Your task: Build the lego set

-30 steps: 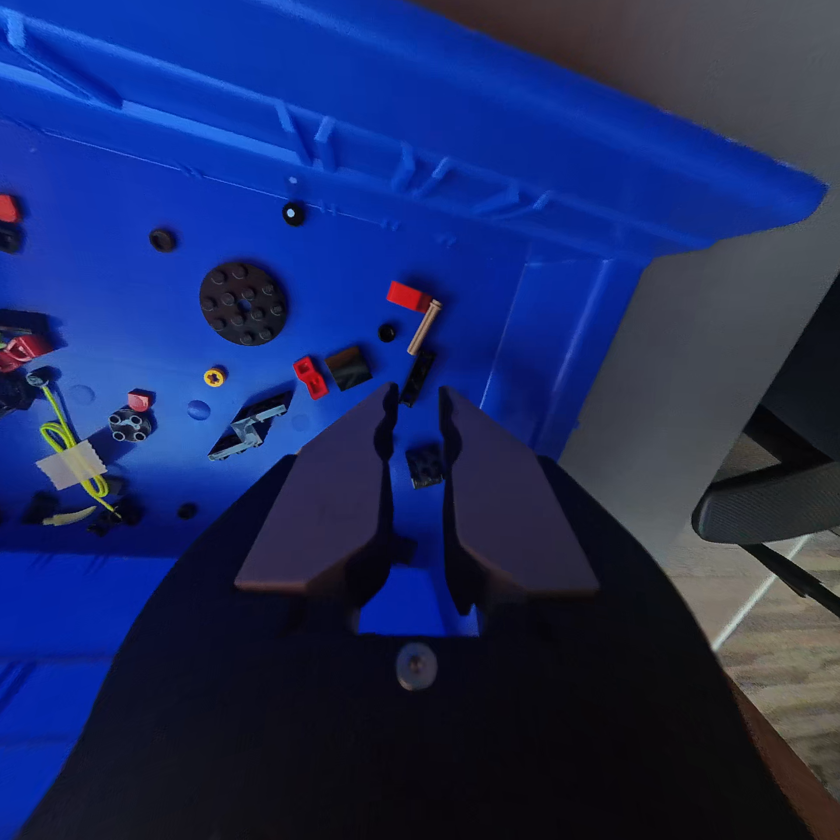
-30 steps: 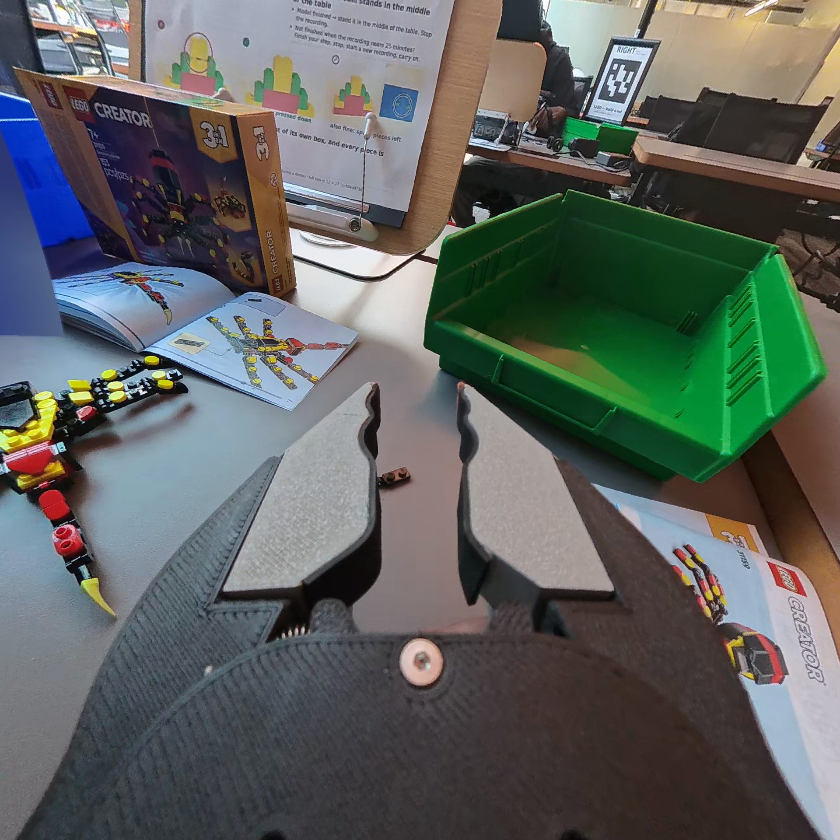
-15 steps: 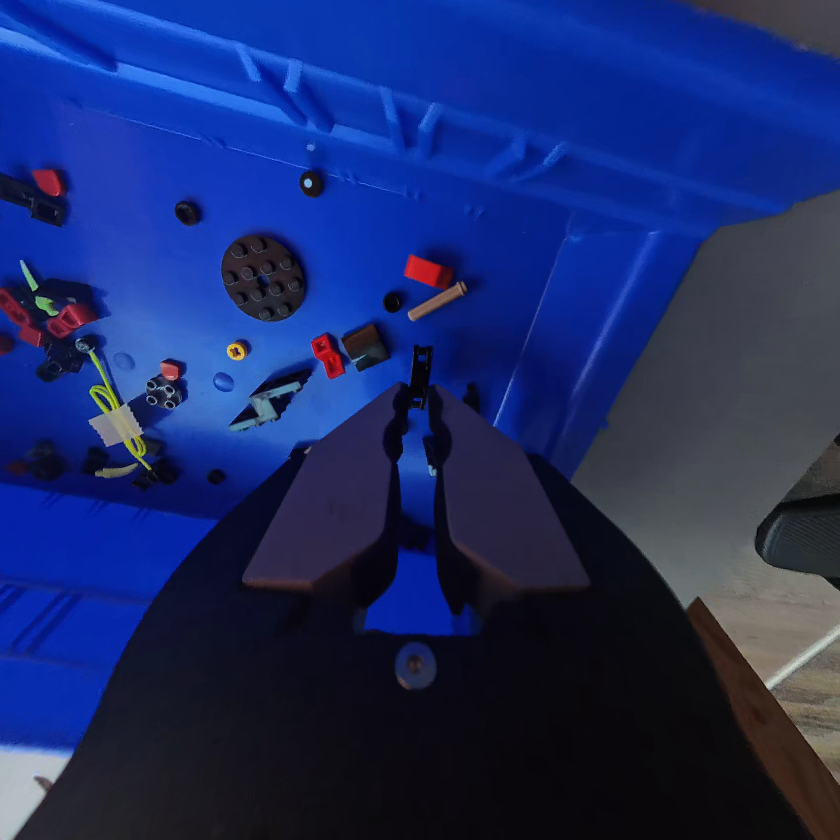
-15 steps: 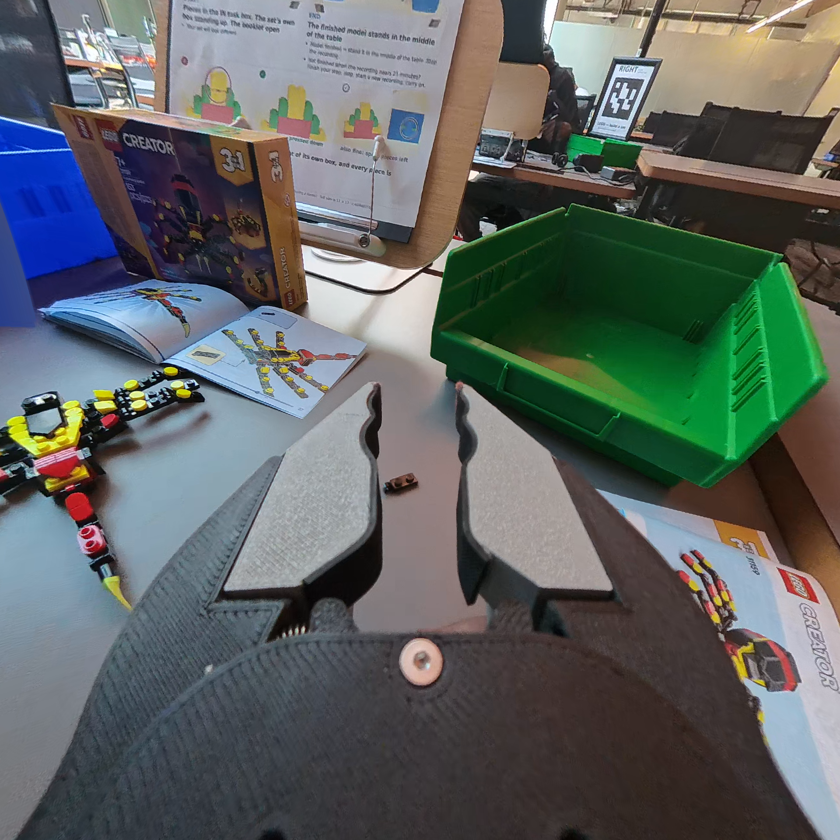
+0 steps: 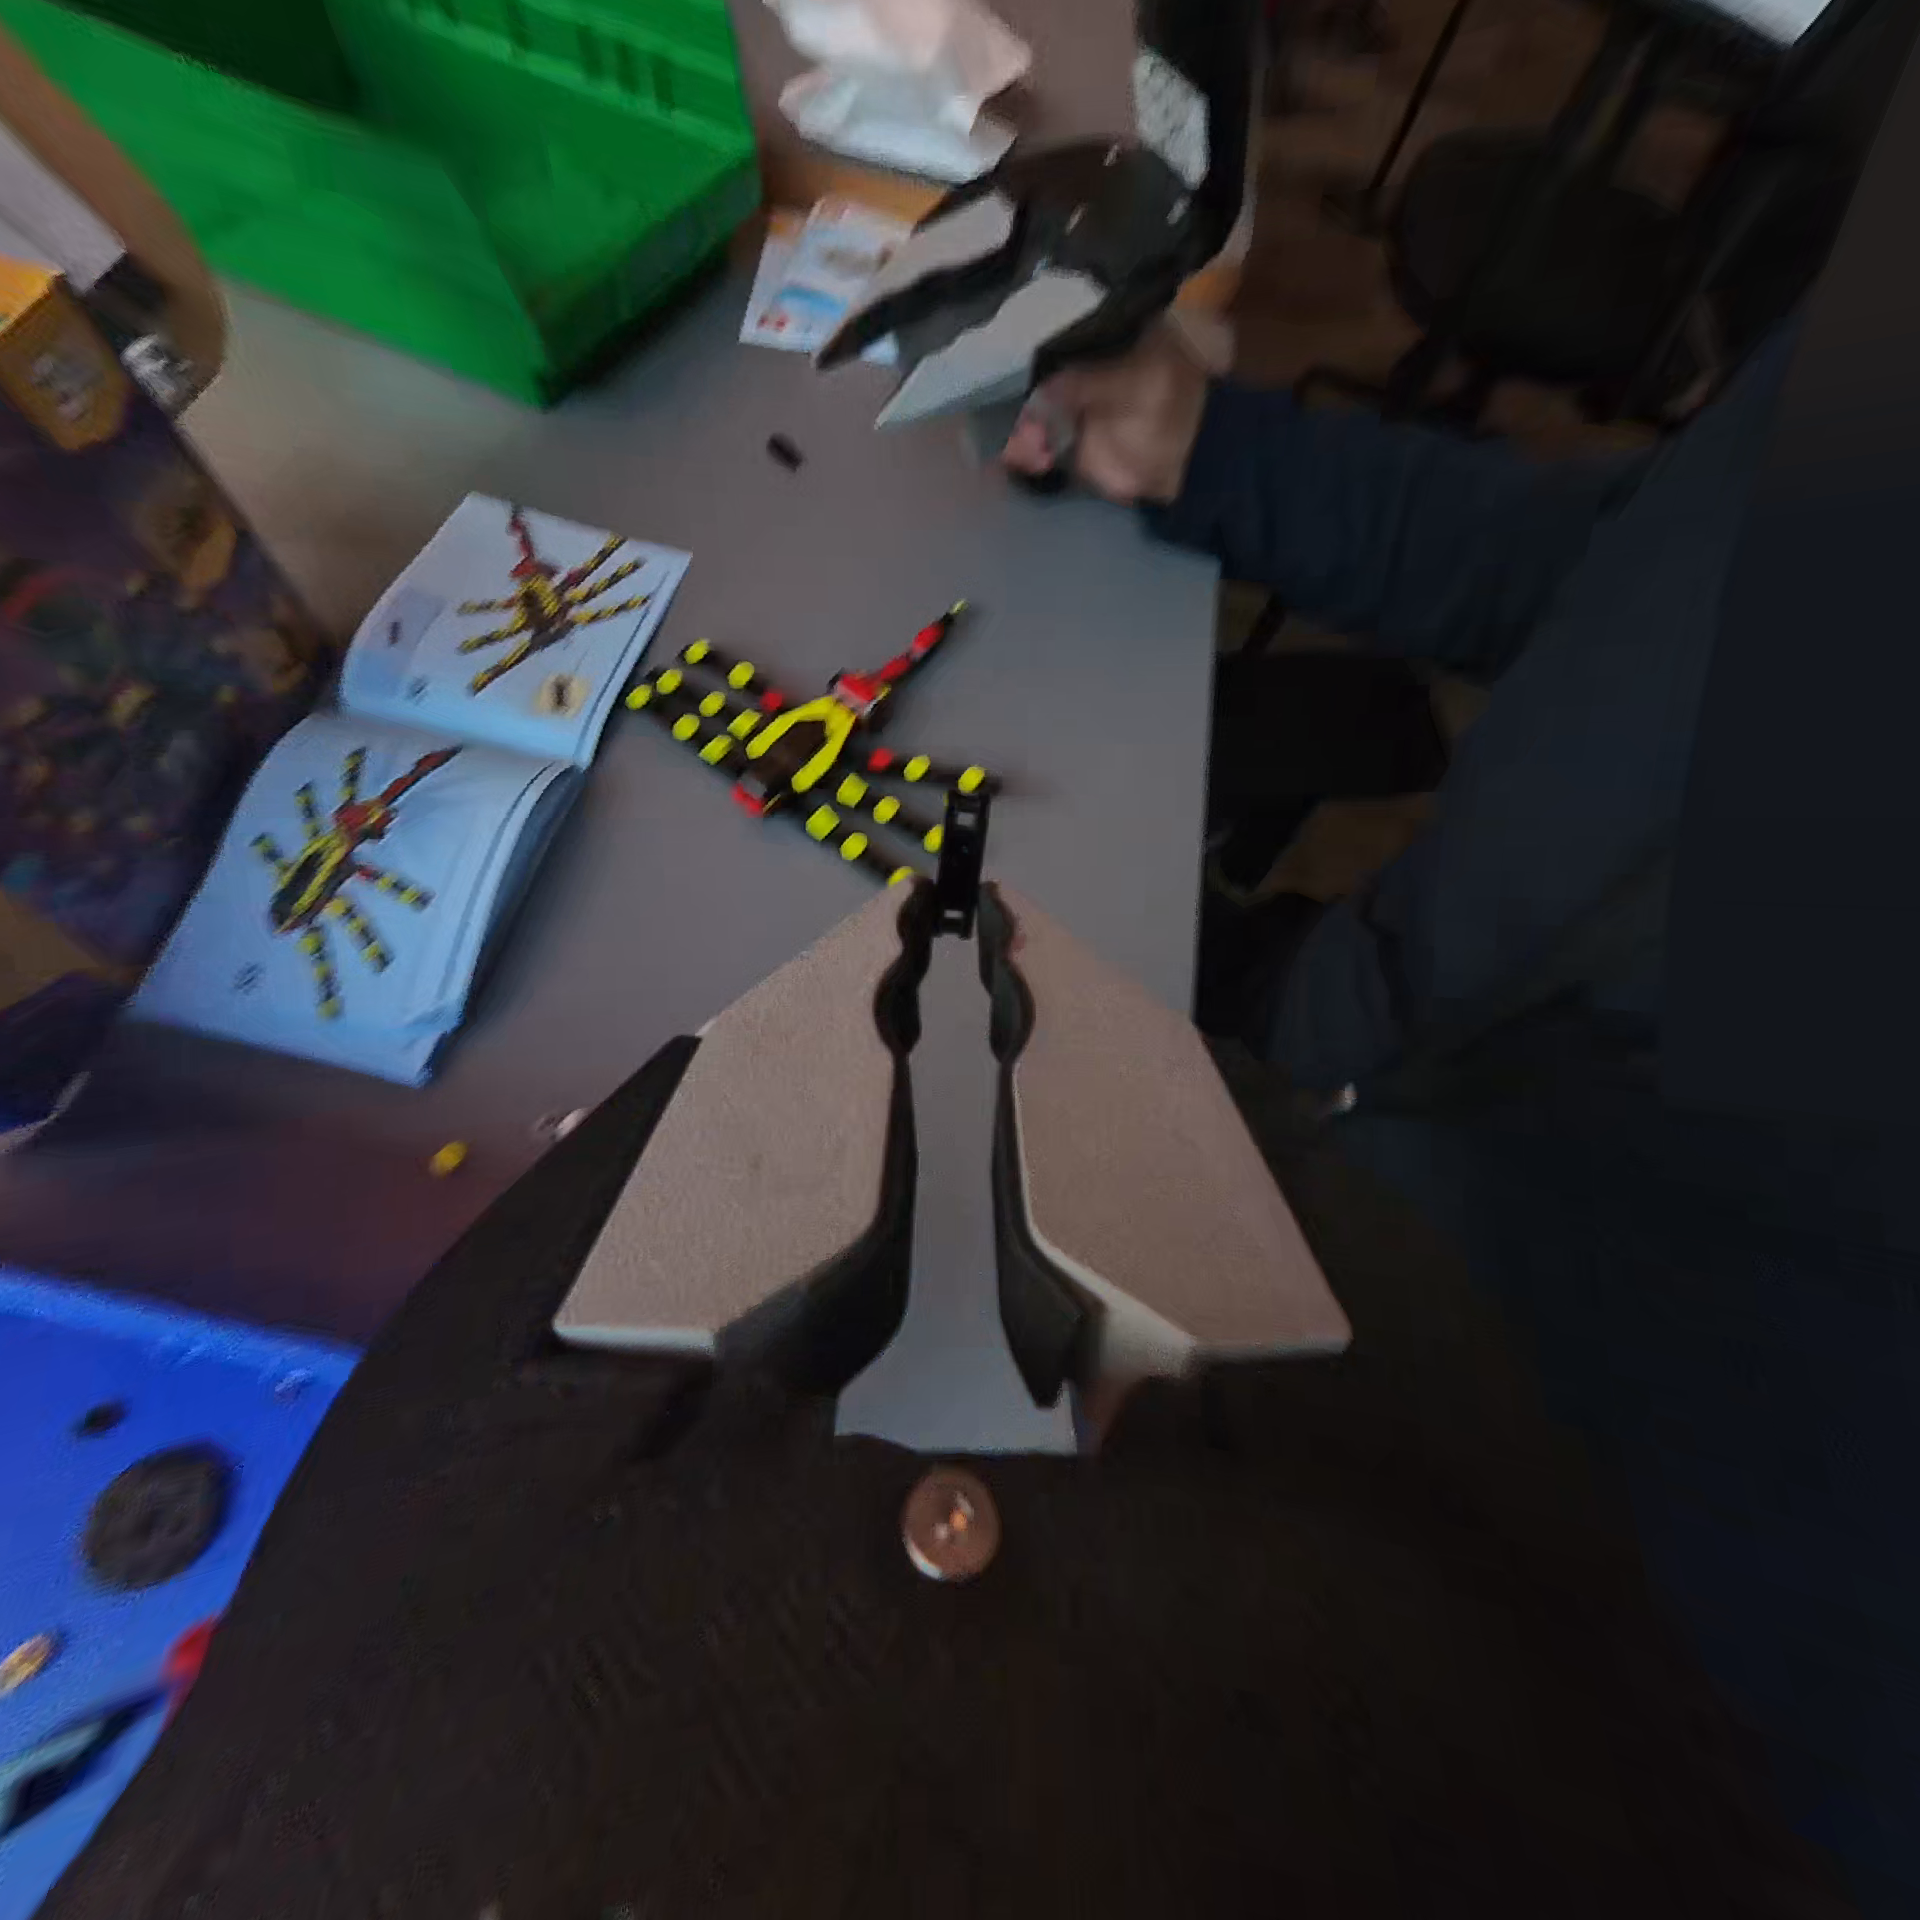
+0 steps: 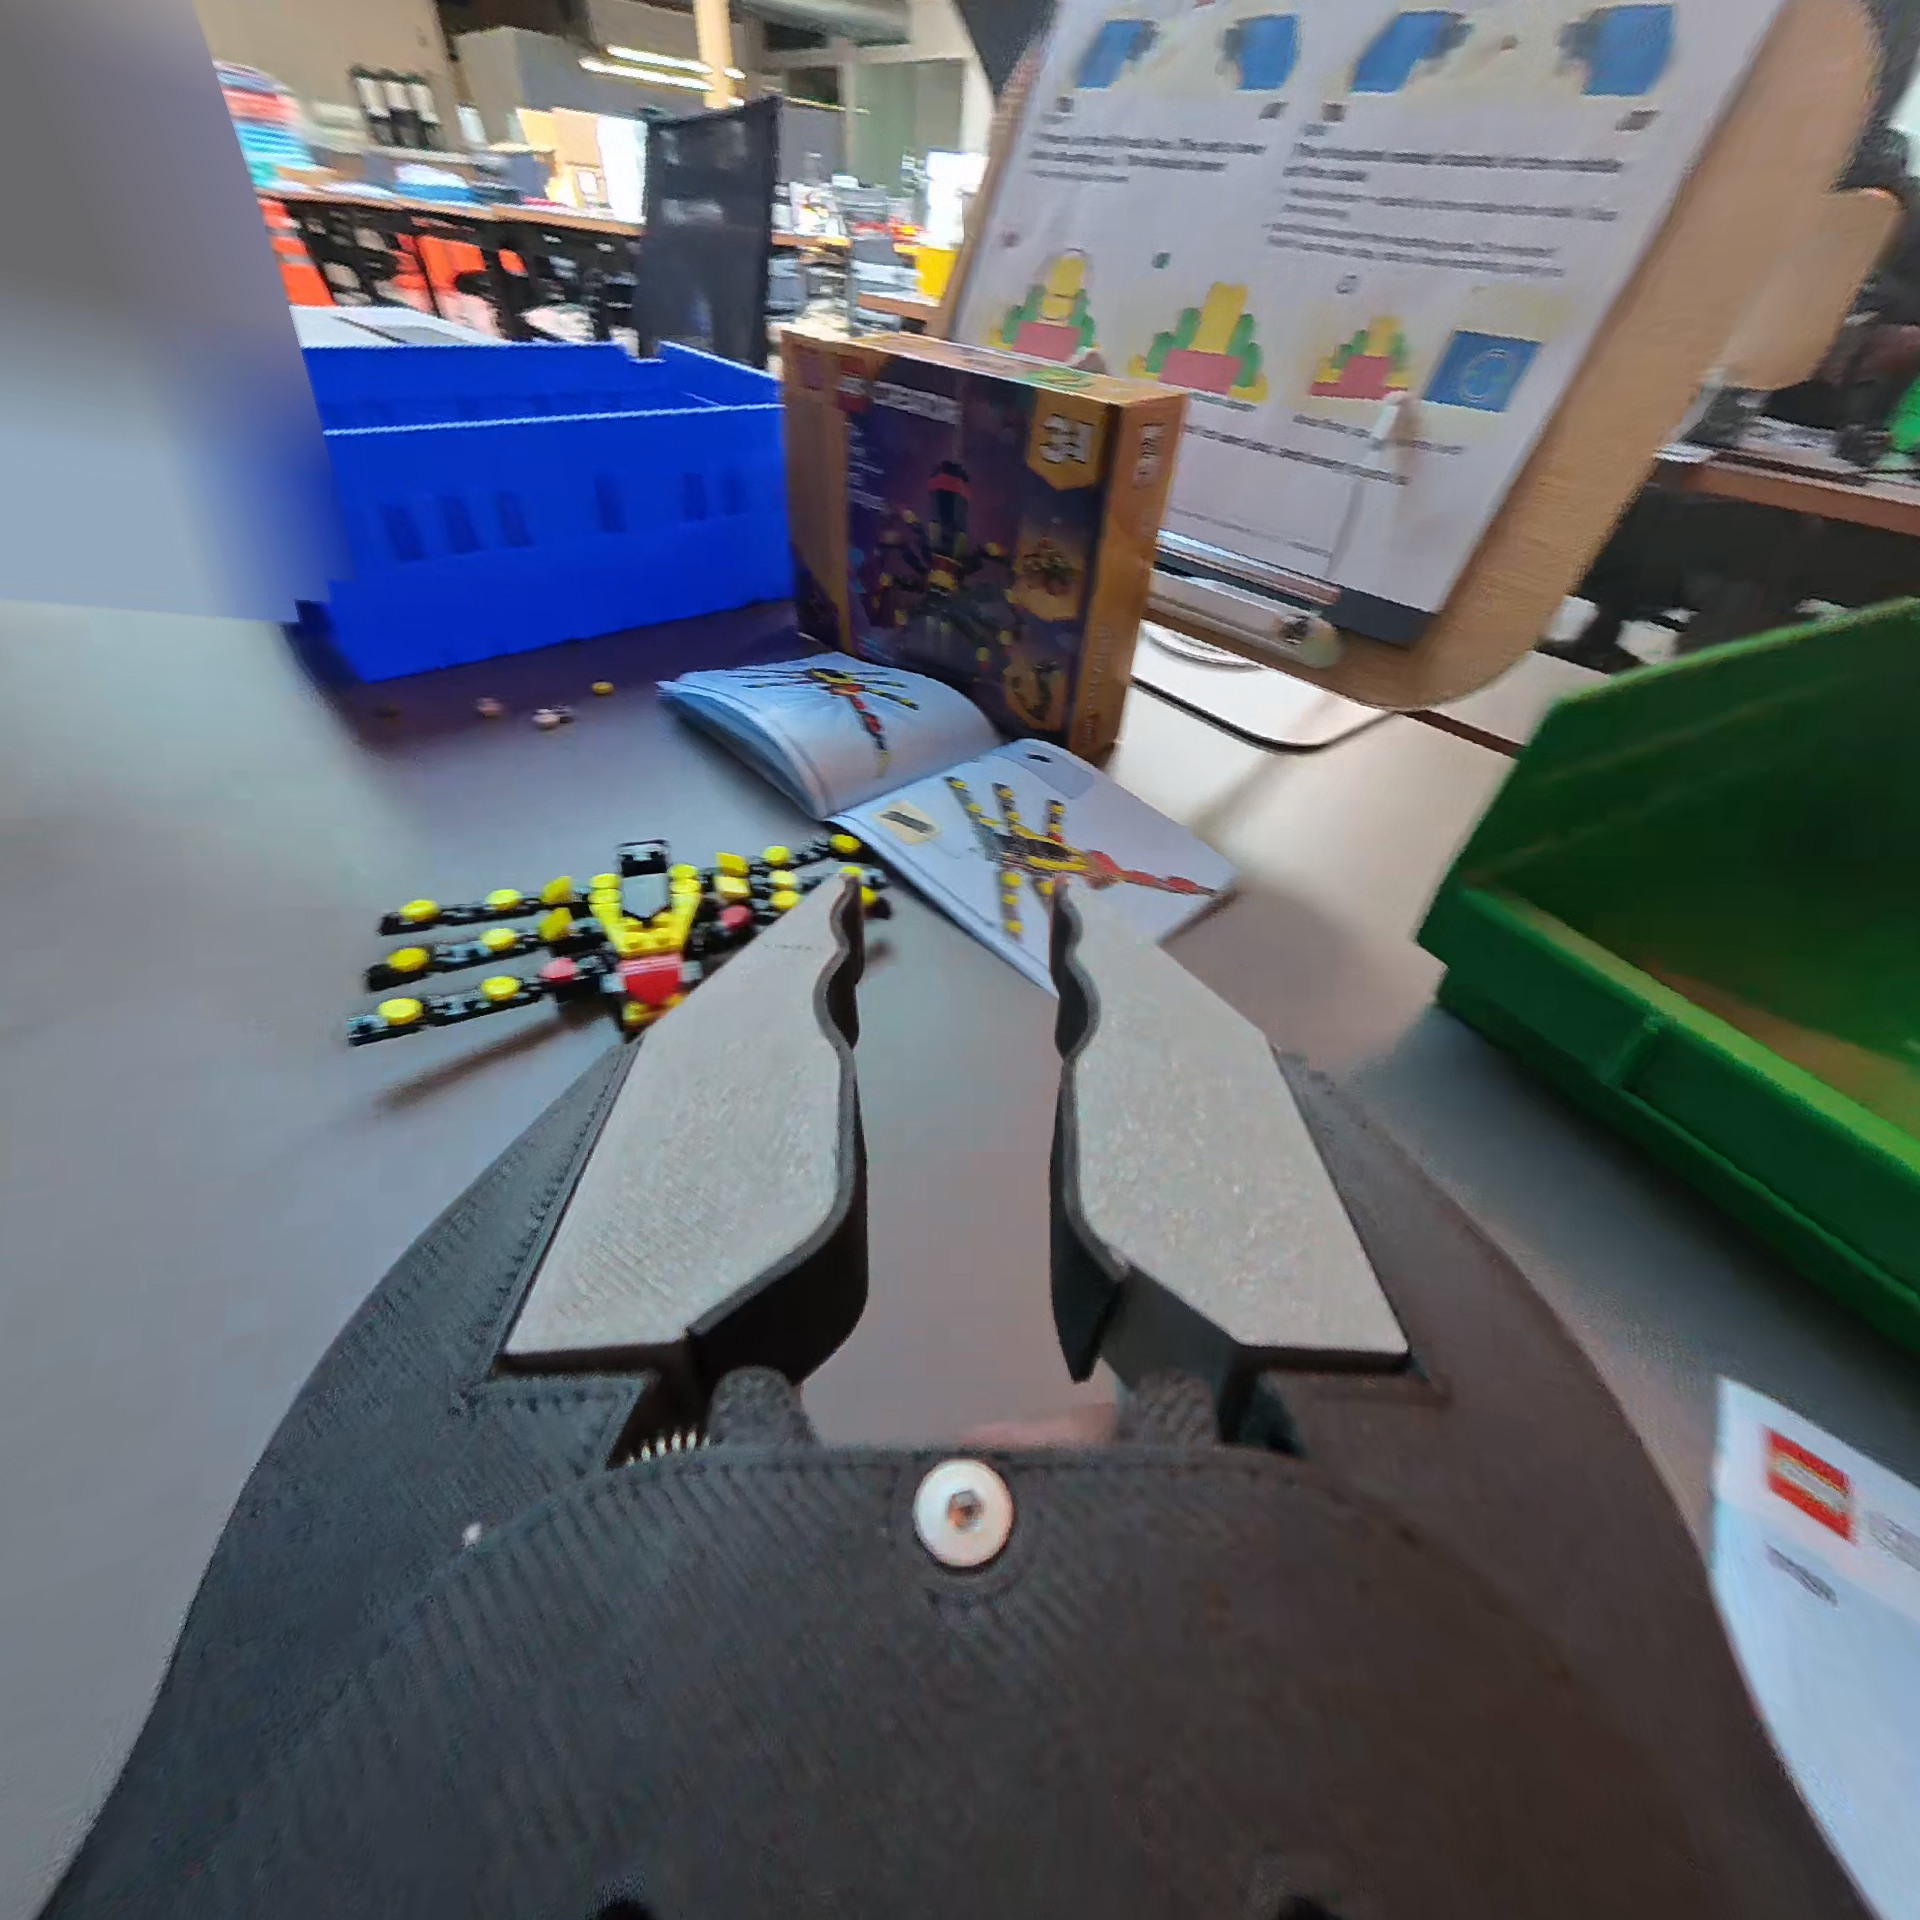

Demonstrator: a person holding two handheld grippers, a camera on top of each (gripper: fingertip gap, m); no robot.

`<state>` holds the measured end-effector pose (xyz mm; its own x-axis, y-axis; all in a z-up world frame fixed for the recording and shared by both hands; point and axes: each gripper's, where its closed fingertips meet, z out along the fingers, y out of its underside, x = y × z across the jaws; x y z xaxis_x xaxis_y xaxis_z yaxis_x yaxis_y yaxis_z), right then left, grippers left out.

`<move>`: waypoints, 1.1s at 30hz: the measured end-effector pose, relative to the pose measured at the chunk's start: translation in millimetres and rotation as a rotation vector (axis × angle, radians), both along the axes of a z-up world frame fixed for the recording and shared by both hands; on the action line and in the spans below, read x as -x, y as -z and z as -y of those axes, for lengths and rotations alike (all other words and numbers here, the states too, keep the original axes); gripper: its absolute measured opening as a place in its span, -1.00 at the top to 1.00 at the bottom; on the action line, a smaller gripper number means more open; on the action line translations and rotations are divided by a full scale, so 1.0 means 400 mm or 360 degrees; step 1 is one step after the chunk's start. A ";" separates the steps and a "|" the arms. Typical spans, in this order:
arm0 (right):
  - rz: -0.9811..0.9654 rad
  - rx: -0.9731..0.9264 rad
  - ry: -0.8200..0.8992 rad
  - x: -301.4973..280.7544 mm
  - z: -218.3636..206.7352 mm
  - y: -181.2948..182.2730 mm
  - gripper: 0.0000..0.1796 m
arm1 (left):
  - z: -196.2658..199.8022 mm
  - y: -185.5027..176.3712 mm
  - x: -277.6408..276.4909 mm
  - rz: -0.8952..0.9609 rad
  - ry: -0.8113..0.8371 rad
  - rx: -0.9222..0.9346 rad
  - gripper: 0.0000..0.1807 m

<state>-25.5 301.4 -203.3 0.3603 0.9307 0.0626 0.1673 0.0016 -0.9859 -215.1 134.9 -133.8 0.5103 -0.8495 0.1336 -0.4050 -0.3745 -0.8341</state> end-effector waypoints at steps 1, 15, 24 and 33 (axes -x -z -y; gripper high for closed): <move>-0.0003 -0.0008 -0.0075 0.018 0.025 -0.005 0.63 | 0.010 -0.010 -0.054 0.0159 0.0038 0.0013 0.93; -0.0003 -0.0224 -0.0773 0.191 0.349 -0.073 0.51 | -0.063 0.106 -0.321 0.0908 0.0201 0.0485 0.93; -0.0023 -0.0294 -0.0447 0.186 0.262 -0.033 0.54 | -0.146 0.178 -0.314 0.0828 0.0077 0.0386 0.94; 0.0344 -0.0078 -0.0265 0.155 0.161 0.079 0.57 | -0.141 0.227 -0.238 0.0419 -0.0040 0.0180 0.94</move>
<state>-87.4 237.0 -234.7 0.1763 0.9700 0.1677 0.3670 0.0933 -0.9255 -120.0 191.3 -224.5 0.4662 -0.8092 0.3577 -0.1694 -0.4784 -0.8616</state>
